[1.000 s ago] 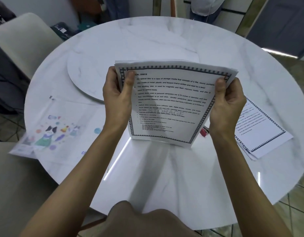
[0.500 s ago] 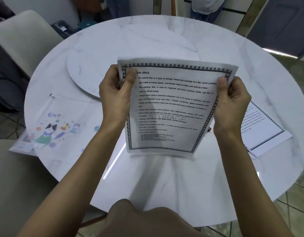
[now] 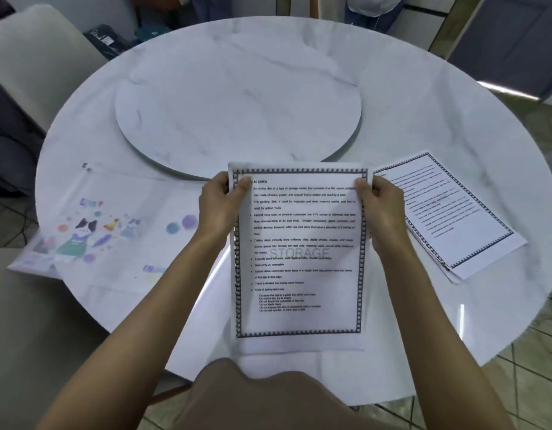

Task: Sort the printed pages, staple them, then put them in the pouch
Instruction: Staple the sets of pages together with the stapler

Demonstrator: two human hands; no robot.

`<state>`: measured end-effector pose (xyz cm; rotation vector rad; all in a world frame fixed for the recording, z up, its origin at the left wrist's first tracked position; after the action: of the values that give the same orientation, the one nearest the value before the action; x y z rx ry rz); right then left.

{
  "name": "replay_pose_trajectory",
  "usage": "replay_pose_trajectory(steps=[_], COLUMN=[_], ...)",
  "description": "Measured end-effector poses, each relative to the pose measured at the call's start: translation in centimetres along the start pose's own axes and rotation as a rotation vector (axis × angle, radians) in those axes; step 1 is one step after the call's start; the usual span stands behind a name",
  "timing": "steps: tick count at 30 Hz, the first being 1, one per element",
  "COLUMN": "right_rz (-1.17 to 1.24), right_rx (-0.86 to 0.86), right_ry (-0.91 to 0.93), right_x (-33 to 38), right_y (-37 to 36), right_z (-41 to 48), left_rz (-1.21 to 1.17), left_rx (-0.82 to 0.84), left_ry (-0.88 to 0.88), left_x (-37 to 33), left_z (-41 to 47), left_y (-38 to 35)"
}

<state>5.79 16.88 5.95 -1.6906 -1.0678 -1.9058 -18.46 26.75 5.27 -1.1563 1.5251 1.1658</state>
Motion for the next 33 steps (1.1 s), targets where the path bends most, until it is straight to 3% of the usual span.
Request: replay_pose_trajectory(steps=[5, 18, 24, 30, 33], right_rz=[-0.154, -0.332, -0.502, -0.662, -0.741], right_rx=[0.061, 0.141, 0.314, 0.113, 0.176], right_ry=[-0.064, -0.057, -0.076, 0.051, -0.034], right_x=[-3.5, -8.6, -8.7, -7.7, -9.7], right_y=[-1.2, -2.2, -1.4, 3.1, 3.4], right_z=[-0.4, 0.4, 1.1, 4.1, 5.4], left_rz=[0.094, 0.235, 0.276, 0.317, 0.314], left_rx=[0.000, 0.025, 0.022, 0.001, 0.000], left_ry=[0.135, 0.256, 0.272, 0.268, 0.264], left_x=[4.8, 9.8, 10.9, 11.5, 11.6], left_z=[0.5, 1.3, 1.7, 2.1, 2.1], left_y=[-0.4, -0.7, -0.8, -0.7, -0.7])
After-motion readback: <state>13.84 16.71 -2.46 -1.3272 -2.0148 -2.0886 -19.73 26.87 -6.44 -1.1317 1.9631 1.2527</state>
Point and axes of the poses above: each hand's wrist, its own z-axis towards the middle knuckle, its own y-axis out of the back of the hand, x = y × z, the point moved 6 cm from there along z, towards the middle knuckle, and after that the axes turned 3 degrees about y, right-handed, at the moved point
